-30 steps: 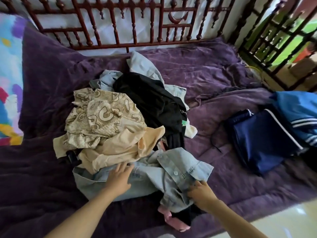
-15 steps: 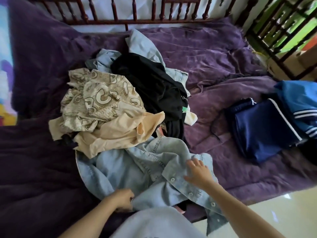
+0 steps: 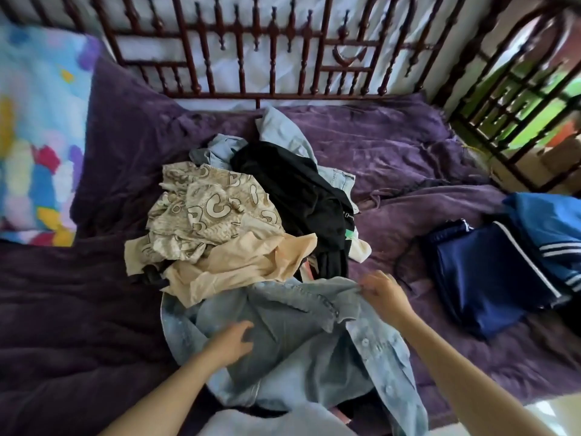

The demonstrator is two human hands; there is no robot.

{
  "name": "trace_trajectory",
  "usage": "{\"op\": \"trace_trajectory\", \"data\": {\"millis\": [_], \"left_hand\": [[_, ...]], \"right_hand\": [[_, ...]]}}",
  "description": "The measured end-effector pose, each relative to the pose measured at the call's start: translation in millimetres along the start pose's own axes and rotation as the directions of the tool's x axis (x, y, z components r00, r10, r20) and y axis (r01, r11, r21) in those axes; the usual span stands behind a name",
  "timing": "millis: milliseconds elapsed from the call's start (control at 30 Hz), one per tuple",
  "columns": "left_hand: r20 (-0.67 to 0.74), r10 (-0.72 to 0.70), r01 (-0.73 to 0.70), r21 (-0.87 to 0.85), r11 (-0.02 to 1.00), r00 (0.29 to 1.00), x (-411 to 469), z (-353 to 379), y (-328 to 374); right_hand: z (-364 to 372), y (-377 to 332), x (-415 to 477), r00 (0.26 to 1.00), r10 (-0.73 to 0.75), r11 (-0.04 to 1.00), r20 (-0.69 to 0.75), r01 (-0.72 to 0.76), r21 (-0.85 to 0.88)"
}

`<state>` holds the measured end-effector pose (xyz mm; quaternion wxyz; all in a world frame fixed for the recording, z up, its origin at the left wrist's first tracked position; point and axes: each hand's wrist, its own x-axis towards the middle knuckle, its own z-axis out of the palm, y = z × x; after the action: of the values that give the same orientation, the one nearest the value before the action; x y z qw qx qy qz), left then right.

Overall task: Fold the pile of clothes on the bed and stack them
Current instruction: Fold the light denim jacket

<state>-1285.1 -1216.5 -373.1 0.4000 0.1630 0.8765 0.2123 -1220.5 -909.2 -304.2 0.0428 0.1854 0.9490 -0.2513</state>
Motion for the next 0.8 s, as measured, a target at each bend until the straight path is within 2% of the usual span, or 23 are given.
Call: {"op": "trace_trajectory", "data": {"millis": [67,167,267,333,400,433,500,567,600,667,733,800], "left_hand": [[-0.129,0.113,-0.109,0.036,0.993,0.985,3.7,-25.0,26.7],[-0.310,0.347,-0.279,0.242,0.929,0.885,1.5,-68.6,75.6],[-0.311,0.485,-0.347,0.406,0.846,0.817,-7.8,-107.8,113.1],[-0.332,0.527,-0.369,0.435,0.821,0.782,-15.9,-127.6,127.3],[-0.415,0.579,-0.486,0.316,0.815,0.701,-27.7,-145.6,134.5],[-0.477,0.577,-0.551,0.211,0.807,0.663,-36.1,-155.9,137.1],[-0.611,0.519,-0.647,0.014,0.762,0.598,-60.2,-179.2,147.0],[-0.720,0.470,-0.734,-0.081,0.675,0.511,-90.7,-206.8,163.8],[-0.758,0.463,-0.772,-0.082,0.631,0.459,-108.4,-219.9,173.4],[-0.819,0.490,-0.819,0.045,0.573,0.298,-145.2,-244.8,193.3],[-0.847,0.507,-0.830,0.163,0.534,0.160,-173.6,-264.9,210.2],[-0.873,0.480,-0.845,0.192,0.498,0.084,-189.6,-281.5,218.8]], "right_hand": [[-43.2,-17.5,-2.2,0.995,-0.073,0.977,-0.066,0.084,0.195],[-97.6,-55.9,-8.7,0.977,-0.166,0.932,-0.135,0.200,0.303],[-145.2,-108.4,-20.3,0.934,-0.265,0.853,-0.240,0.343,0.394],[-168.7,-133.8,-25.5,0.898,-0.292,0.778,-0.328,0.423,0.465],[-190.3,-156.6,-30.2,0.849,-0.315,0.672,-0.424,0.515,0.532],[-202.3,-159.5,-26.7,0.812,-0.344,0.652,-0.471,0.567,0.503],[-224.0,-166.8,-26.8,0.791,-0.310,0.600,-0.527,0.593,0.537],[-244.0,-168.7,-31.3,0.763,-0.260,0.517,-0.592,0.627,0.582],[-251.7,-170.7,-34.5,0.774,-0.209,0.452,-0.597,0.618,0.643],[-265.0,-168.8,-33.5,0.762,-0.163,0.394,-0.626,0.632,0.667],[-275.0,-169.3,-29.3,0.770,-0.133,0.428,-0.624,0.613,0.664],[-279.5,-174.4,-29.3,0.794,-0.128,0.543,-0.594,0.557,0.628]]}}
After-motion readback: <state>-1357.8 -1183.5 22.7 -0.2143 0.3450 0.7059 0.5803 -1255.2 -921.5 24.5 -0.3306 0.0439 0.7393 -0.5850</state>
